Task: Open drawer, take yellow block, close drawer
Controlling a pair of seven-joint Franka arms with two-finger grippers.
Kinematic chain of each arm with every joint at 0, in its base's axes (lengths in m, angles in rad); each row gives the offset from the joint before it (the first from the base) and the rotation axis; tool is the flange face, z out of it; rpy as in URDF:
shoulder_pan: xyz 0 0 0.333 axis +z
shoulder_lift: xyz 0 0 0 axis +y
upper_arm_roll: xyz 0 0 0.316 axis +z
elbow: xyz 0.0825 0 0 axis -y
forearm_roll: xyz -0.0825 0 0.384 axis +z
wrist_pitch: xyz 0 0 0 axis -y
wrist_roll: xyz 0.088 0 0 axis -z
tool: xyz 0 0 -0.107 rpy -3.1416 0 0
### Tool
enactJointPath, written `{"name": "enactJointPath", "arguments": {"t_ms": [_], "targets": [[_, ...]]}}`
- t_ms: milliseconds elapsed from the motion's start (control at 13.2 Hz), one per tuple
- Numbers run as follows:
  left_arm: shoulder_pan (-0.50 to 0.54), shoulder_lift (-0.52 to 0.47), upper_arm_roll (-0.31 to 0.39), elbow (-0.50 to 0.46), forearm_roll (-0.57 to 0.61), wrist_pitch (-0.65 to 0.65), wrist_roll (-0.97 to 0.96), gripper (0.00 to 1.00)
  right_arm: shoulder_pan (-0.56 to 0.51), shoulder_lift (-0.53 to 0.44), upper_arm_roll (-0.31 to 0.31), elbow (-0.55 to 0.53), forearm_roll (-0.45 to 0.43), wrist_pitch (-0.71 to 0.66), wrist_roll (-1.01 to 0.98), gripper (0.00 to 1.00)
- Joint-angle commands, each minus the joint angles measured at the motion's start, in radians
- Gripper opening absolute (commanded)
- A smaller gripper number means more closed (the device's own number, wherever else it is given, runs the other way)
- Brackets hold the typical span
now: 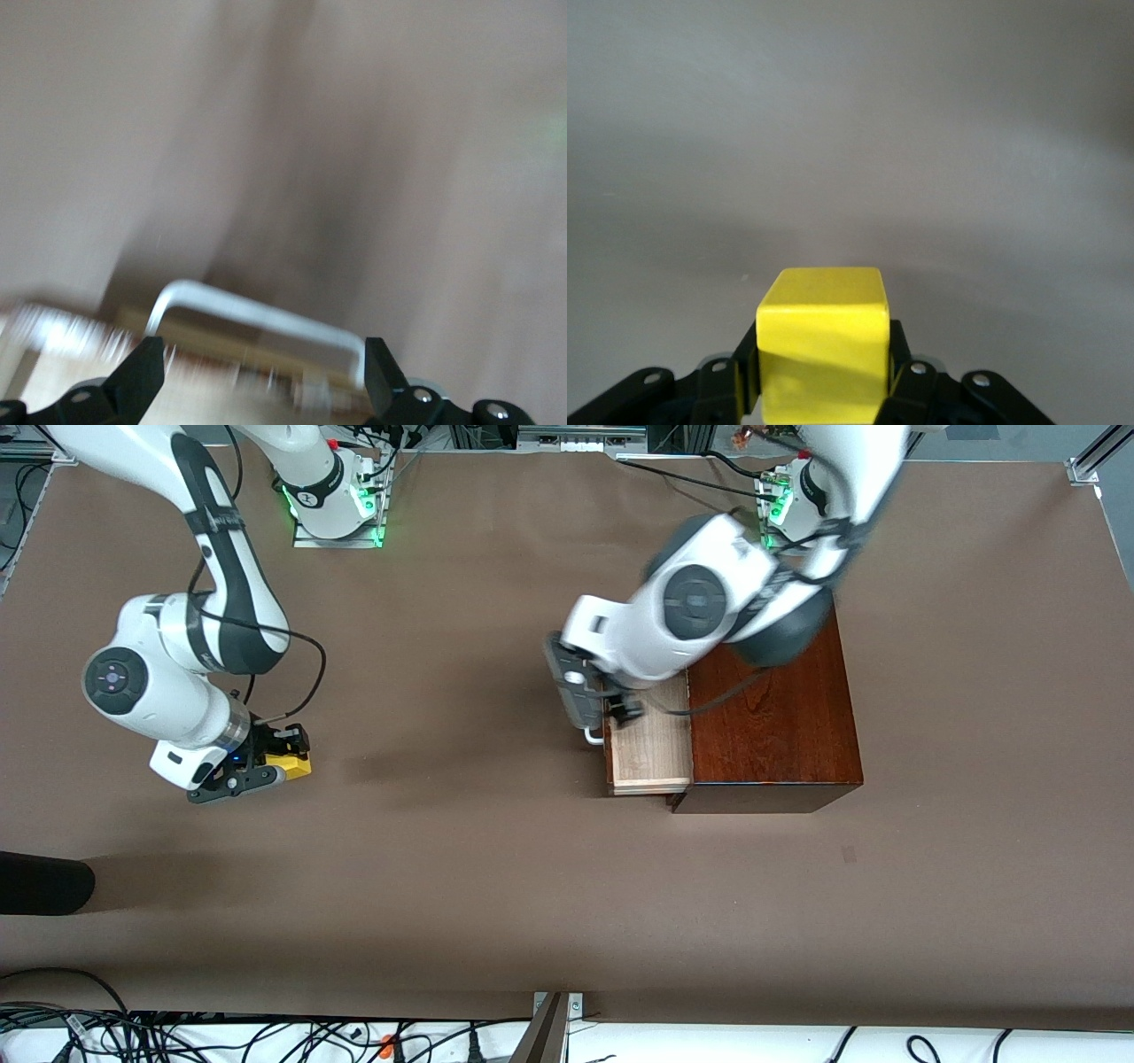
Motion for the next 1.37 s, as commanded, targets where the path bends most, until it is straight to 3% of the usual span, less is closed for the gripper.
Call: {"name": "enactJointPath", "arguments": {"t_ms": [0,304,379,607,683,987,1290], "targets": [[-0.076,0.077,0.013,0.058,0.031,0.091,0.136,1.0,-0.007,0.052,0.004,-0.027,-0.017,0.065,0.105,0.0],[-0.087,0.108,0.012,0.028,0.158,0.094,0.382,1.0,-0.007,0.111,0.001,-0.068,-0.014,0.161,0.148,0.0],[-0.087,0.111,0.012,-0.003,0.182,0.086,0.399,1.0,-0.005,0.116,0.001,-0.068,-0.015,0.162,0.18,0.07],[-0.081,0.111,0.015,-0.014,0.256,0.006,0.396,1.0,-0.005,0.117,0.001,-0.078,-0.018,0.169,0.181,0.66],[-0.076,0.109,0.016,-0.014,0.276,-0.019,0.395,1.0,-0.005,0.108,0.001,-0.076,-0.017,0.169,0.178,0.99],[-0.07,0.089,0.029,-0.002,0.37,-0.159,0.36,1.0,-0.004,-0.014,0.008,-0.058,-0.024,0.113,0.17,1.0],[-0.068,0.063,0.053,0.001,0.423,-0.269,0.31,1.0,-0.048,-0.2,0.091,0.036,-0.021,-0.177,0.176,1.0]]}}
